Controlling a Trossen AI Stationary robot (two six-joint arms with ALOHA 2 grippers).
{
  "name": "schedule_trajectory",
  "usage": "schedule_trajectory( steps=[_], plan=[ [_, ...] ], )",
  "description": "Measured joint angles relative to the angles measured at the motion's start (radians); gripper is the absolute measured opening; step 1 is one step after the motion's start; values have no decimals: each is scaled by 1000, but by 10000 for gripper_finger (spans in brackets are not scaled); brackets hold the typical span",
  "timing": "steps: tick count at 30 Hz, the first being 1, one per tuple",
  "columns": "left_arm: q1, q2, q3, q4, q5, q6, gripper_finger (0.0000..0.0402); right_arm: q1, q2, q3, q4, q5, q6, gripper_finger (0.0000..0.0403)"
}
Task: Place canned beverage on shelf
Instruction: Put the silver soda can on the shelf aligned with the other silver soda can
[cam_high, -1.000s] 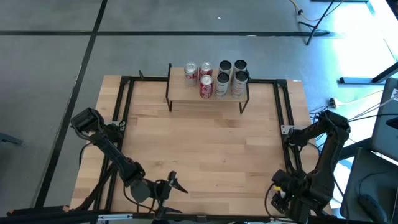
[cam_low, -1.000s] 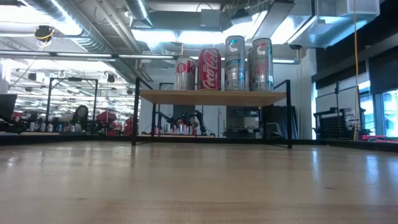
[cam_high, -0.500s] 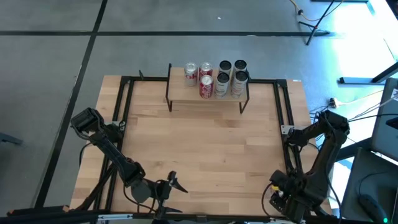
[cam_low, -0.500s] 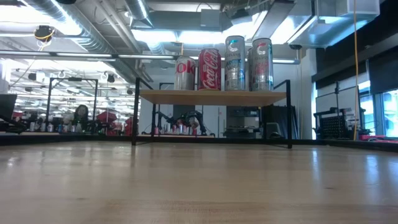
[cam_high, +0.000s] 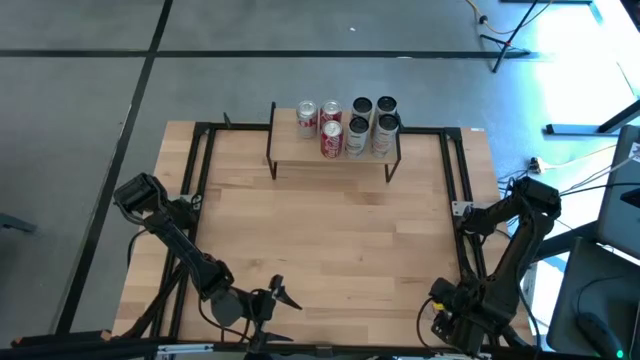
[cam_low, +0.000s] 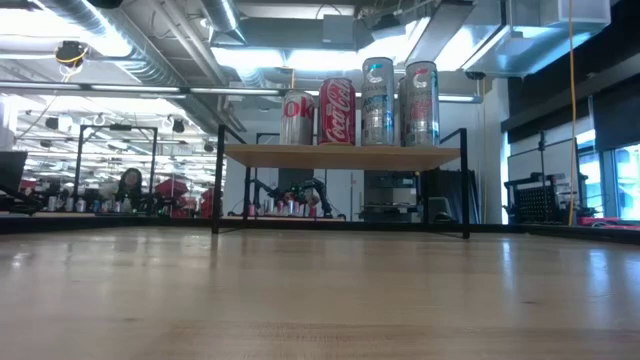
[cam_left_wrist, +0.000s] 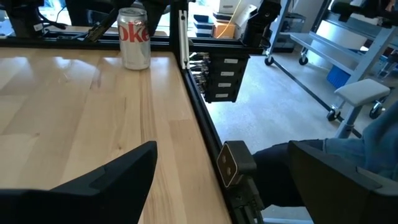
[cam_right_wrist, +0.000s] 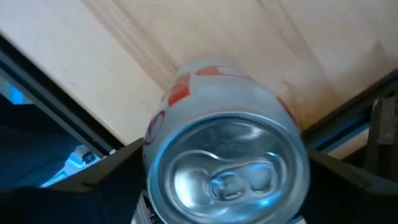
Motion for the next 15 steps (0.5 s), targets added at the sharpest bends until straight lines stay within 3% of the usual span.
schedule_trajectory(
  steps=[6,15],
  plan=[
    [0,0,0,0,33,13,343,-1,0,8,19,75,-77,259],
    [0,0,0,-1,55,53,343,-92,2,53,149,306,-352,259]
  ],
)
